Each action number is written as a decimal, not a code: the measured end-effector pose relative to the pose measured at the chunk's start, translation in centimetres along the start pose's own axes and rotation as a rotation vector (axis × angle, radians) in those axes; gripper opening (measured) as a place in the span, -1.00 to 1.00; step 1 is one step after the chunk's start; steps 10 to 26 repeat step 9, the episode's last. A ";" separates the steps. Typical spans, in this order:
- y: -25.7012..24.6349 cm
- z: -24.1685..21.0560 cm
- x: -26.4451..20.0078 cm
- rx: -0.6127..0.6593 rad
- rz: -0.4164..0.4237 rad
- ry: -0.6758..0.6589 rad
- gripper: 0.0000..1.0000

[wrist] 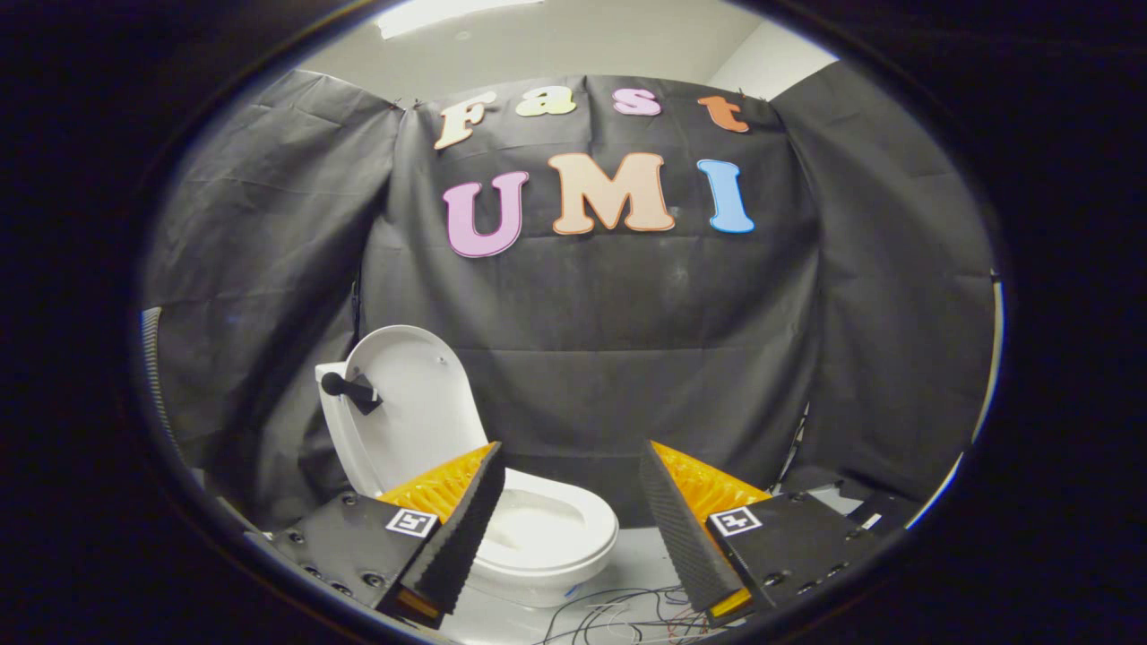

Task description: Open the toilet lid.

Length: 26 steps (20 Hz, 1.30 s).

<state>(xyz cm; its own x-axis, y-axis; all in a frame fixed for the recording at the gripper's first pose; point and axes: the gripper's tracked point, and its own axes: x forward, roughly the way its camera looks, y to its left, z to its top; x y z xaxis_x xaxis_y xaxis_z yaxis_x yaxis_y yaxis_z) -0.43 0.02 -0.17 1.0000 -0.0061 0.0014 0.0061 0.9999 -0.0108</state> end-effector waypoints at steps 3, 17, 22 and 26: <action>0.0 0.2 -0.3 0.000 0.000 0.000 0.94; 0.0 0.1 0.1 0.000 0.000 0.000 0.99; 0.0 0.1 0.1 0.000 0.000 0.000 0.99; 0.0 0.1 0.1 0.000 0.000 0.000 0.99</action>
